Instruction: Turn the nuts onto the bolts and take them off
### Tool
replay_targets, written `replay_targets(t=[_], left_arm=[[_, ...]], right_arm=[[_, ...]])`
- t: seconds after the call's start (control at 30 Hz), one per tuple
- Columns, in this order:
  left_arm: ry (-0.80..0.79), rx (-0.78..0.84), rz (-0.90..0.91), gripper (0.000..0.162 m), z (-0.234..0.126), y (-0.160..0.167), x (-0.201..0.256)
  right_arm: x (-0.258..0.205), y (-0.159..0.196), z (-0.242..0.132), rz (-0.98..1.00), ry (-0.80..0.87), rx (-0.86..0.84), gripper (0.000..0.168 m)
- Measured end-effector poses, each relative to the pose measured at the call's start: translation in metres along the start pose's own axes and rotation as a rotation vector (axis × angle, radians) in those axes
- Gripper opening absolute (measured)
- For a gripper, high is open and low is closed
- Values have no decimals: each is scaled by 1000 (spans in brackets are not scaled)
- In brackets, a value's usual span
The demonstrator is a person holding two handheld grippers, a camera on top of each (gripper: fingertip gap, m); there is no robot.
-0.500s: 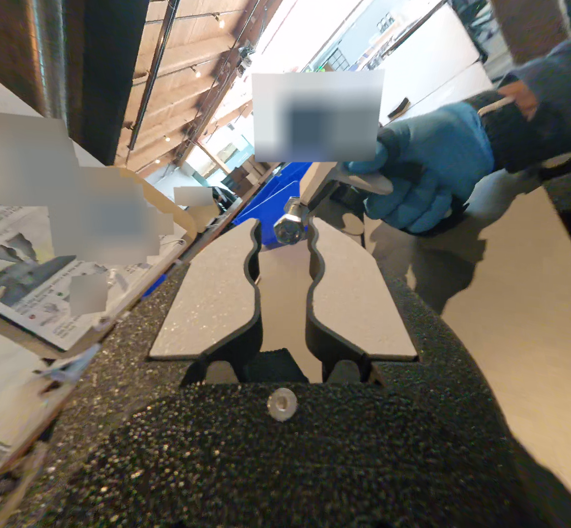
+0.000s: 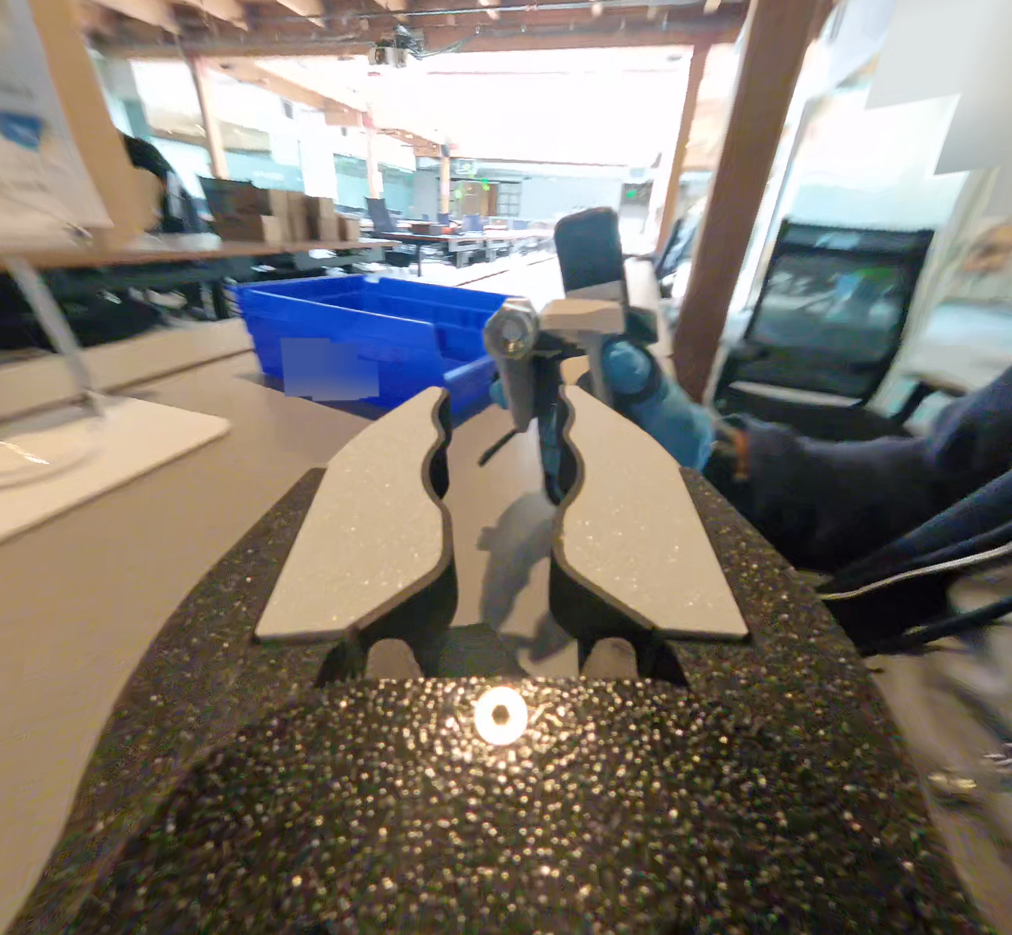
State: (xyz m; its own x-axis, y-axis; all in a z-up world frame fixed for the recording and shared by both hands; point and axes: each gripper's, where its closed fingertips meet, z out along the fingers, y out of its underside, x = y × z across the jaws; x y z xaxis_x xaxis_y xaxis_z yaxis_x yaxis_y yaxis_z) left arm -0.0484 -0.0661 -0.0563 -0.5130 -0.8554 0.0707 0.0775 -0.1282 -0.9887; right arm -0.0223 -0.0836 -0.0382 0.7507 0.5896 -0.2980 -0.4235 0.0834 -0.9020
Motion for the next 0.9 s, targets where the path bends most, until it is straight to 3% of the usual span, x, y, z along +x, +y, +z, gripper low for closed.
replay_targets(t=[0.13,0.27,0.33,0.37,0.47,0.7,0.77,0.9], left_arm=[[66,42,-208,38,6,-6,7],[83,41,-295,41,9,-6,9],[79,39,-271,24,9,-6,11],[68,41,-242,17,9,-7,11],[14,38,-64,17,6,-8,10],[-201,-47,800,18,2,-4,8],[-201,-51,788,28,3,-3,8],[-75,56,482,42,2,-12,19]], right_arm=[[-1,2,1,-47,16,-13,17],[-6,7,6,-94,12,-44,17],[-8,9,8,-104,11,-55,17],[-9,11,9,-105,7,-59,17],[-10,13,10,-92,-2,-62,17],[-15,14,12,25,-68,-14,17],[-14,14,12,34,-70,-8,17],[-14,9,10,38,-68,19,17]])
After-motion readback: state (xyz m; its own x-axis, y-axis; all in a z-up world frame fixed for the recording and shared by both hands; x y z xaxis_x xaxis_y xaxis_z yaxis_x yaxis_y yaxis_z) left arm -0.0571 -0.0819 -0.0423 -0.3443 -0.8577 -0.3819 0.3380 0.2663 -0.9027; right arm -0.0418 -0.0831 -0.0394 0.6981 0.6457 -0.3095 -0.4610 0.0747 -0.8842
